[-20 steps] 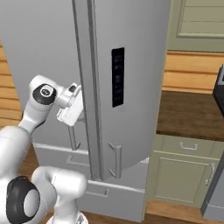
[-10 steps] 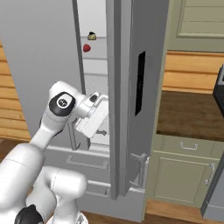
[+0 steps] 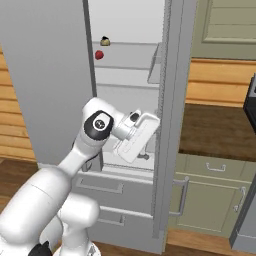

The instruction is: Take the strawberry from the fridge and place it on top of the pancake, located on the dining counter.

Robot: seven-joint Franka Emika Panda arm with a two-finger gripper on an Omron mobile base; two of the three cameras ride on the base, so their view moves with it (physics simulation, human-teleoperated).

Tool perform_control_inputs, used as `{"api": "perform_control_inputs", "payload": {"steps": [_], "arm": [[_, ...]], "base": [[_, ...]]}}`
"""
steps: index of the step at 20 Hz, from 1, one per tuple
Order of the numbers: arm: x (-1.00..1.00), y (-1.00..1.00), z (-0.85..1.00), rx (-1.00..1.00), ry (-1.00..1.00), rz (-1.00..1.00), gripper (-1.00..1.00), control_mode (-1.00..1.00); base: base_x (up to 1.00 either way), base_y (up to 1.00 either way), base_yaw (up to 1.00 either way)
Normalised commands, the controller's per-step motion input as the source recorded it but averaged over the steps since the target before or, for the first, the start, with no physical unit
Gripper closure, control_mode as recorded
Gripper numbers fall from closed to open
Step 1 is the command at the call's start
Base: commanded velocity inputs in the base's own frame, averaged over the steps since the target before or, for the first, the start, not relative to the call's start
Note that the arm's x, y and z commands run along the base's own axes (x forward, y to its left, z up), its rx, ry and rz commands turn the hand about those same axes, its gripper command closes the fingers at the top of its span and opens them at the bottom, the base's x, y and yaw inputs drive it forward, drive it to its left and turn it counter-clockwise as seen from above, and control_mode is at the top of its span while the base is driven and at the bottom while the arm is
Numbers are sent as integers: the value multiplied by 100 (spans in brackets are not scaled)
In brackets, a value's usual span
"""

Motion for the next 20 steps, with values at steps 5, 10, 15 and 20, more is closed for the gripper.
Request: {"api": "perform_control_inputs", "payload": {"steps": [5, 10, 15, 20], "arm": [[-3, 36, 1, 1, -11, 0, -100, -100], [11, 92, 11, 21, -29, 1, -100, -100], [58, 100, -8, 46, -50, -7, -100, -100], [49, 100, -58, 40, -34, 0, -100, -100]], "base": [[0, 0, 0], [0, 0, 0], [0, 0, 0], [0, 0, 0]]}}
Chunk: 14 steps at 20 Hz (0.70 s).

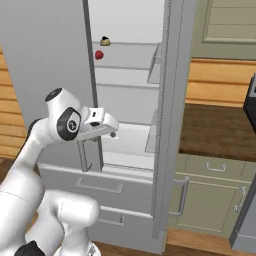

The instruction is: Take the strawberry from the fridge and place it on top of the pancake, located on the dining counter.

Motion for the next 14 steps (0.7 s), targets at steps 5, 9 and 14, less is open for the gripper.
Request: {"api": "perform_control_inputs", "payload": {"steps": [5, 9, 14], "arm": [[87, 84, -49, 74, -3, 9, -100, -100], [51, 66, -15, 26, 1, 10, -100, -100], [28, 46, -28, -12, 3, 0, -100, -100]], "base": [[0, 0, 0], [0, 0, 0], [0, 0, 0]]}}
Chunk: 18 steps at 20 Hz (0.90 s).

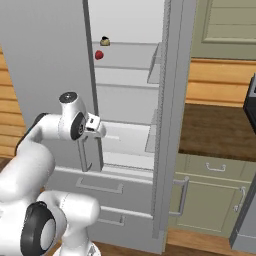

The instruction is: Take the strawberry from the fridge and place it on top of the pancake, located on the dining counter.

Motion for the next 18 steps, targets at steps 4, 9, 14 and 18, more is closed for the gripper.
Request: {"api": "perform_control_inputs", "payload": {"steps": [4, 9, 14, 18], "arm": [[30, 67, -38, -15, -1, -1, -100, -100], [26, 32, -28, -6, 0, -12, -100, -100], [18, 1, -22, -2, 0, -17, -100, -100], [15, 0, -5, 0, 0, -13, -100, -100]], "base": [[0, 0, 0], [0, 0, 0], [0, 0, 0], [0, 0, 0]]}}
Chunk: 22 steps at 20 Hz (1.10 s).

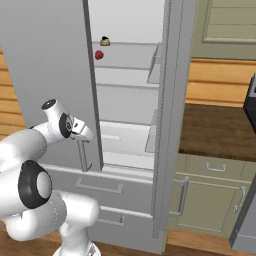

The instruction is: Take the strawberry from the fridge and place it on top of the pancake, located on the dining counter.

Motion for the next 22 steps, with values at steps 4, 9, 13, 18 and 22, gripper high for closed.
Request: {"api": "perform_control_inputs", "payload": {"steps": [4, 9, 13, 18, 22], "arm": [[26, 0, -12, 0, 0, -3, -100, -100], [21, 1, -38, 0, 0, 0, -100, -100], [1, 0, -24, 0, 0, 0, -100, -100], [-16, 1, -11, 0, 0, -6, 100, -100], [-33, 9, -14, 0, 0, -10, 100, -100]], "base": [[0, 0, 0], [0, 0, 0], [0, 0, 0], [0, 0, 0], [0, 0, 0]]}}
